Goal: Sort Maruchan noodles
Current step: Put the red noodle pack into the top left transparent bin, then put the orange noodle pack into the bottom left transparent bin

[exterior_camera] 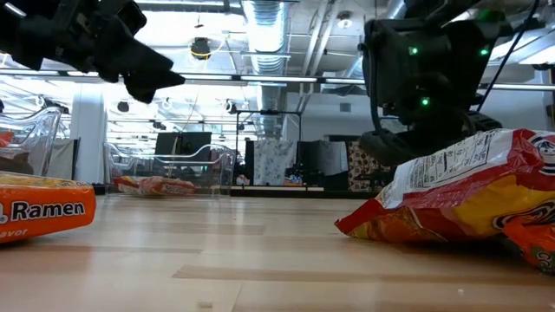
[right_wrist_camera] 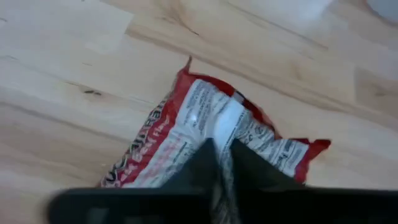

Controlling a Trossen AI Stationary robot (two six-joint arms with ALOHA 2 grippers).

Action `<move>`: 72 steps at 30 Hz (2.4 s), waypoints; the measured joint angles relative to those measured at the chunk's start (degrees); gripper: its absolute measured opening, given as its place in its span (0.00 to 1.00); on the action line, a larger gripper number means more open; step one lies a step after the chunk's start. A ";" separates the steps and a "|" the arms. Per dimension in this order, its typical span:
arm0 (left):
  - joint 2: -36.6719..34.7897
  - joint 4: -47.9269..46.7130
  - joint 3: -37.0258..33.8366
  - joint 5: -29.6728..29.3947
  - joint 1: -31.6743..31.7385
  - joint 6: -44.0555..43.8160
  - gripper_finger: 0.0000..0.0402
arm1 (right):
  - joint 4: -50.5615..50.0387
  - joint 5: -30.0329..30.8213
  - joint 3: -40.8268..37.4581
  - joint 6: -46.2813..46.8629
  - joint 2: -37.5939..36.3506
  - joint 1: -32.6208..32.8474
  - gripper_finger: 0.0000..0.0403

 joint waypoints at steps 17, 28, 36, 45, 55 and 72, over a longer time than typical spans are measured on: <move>-28.78 -8.54 3.06 5.63 -0.04 -3.11 0.47 | 41.27 11.85 0.59 -40.79 -10.85 -2.98 0.02; -39.12 -14.99 3.06 7.49 -0.07 -2.66 0.47 | 80.21 -8.90 13.90 -69.53 3.07 -19.54 0.02; -39.03 -15.86 3.06 6.15 -0.07 -1.53 0.47 | 75.00 -14.84 37.03 -71.45 18.27 -28.33 0.02; -39.03 -17.23 3.06 5.89 -0.05 -1.52 0.47 | 74.95 -17.31 50.42 -64.08 29.07 -30.49 0.11; -39.03 -18.00 3.02 5.83 -0.05 -1.52 0.47 | 69.97 -18.88 51.89 -66.66 29.66 -30.69 0.45; -38.98 -19.88 3.02 4.36 -0.07 -3.00 0.47 | 6.48 -10.64 46.68 -78.63 4.22 -18.09 0.63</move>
